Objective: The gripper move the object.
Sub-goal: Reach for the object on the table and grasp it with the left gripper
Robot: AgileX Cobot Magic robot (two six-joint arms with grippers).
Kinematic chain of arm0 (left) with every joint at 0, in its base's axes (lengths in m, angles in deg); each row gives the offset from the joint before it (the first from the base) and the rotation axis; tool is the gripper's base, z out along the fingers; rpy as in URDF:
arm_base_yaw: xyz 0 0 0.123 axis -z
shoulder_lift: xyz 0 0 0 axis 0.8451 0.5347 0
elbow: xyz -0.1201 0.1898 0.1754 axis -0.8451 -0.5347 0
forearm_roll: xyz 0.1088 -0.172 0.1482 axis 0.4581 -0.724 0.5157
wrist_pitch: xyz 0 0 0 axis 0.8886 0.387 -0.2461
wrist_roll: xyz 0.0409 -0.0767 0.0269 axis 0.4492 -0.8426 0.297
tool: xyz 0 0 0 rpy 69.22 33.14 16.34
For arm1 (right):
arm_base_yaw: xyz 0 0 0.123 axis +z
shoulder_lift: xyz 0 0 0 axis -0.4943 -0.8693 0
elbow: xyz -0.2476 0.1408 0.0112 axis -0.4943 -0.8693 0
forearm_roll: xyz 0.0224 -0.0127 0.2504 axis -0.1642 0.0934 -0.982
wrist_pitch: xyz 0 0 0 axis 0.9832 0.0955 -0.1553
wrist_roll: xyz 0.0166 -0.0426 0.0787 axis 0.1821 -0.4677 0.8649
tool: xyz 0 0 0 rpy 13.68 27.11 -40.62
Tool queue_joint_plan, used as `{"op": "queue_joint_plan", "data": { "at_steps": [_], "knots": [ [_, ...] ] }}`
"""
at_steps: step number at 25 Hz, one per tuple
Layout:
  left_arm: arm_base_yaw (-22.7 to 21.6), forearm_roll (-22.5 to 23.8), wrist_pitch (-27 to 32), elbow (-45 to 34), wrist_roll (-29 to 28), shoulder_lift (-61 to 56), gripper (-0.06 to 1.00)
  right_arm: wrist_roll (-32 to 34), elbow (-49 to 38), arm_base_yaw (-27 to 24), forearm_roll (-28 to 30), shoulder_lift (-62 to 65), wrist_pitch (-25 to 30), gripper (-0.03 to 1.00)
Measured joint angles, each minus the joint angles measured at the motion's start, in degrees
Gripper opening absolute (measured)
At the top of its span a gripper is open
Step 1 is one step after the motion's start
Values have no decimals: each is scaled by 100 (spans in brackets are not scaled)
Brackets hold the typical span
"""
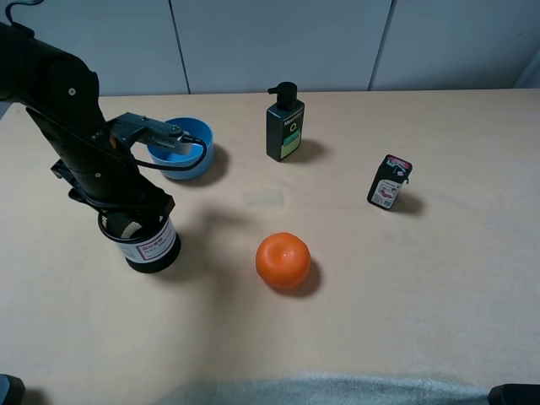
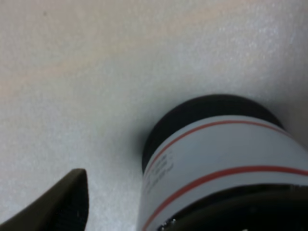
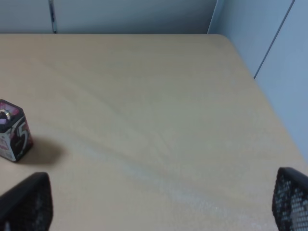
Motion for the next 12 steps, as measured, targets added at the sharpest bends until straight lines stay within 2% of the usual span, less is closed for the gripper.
{"op": "queue_joint_plan", "data": {
  "at_steps": [4, 9, 12],
  "knots": [
    [0, 0, 18, 0, 0, 0, 72, 0, 0, 0, 0, 0, 0, 69],
    [0, 0, 18, 0, 0, 0, 61, 0, 0, 0, 0, 0, 0, 69],
    [0, 0, 18, 0, 0, 0, 59, 0, 0, 0, 0, 0, 0, 69]
  ]
}}
